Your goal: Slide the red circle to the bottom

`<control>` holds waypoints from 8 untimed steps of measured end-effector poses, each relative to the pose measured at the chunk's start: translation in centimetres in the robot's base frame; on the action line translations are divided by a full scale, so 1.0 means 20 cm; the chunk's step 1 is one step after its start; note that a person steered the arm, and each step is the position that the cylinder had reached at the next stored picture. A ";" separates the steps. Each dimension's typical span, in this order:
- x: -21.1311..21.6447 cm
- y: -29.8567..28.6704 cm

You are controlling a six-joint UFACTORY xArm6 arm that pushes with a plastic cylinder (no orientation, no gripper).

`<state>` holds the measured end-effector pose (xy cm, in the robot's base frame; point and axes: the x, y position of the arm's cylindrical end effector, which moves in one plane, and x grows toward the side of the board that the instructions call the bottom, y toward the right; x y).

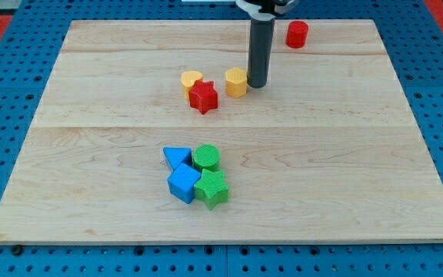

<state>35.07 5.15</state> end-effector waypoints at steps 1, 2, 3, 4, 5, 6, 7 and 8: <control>0.00 -0.10; 0.00 -0.17; 0.00 -0.17; -0.02 0.04; -0.13 0.56; -0.45 0.69; -0.79 0.63; -0.79 0.43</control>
<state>19.31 13.78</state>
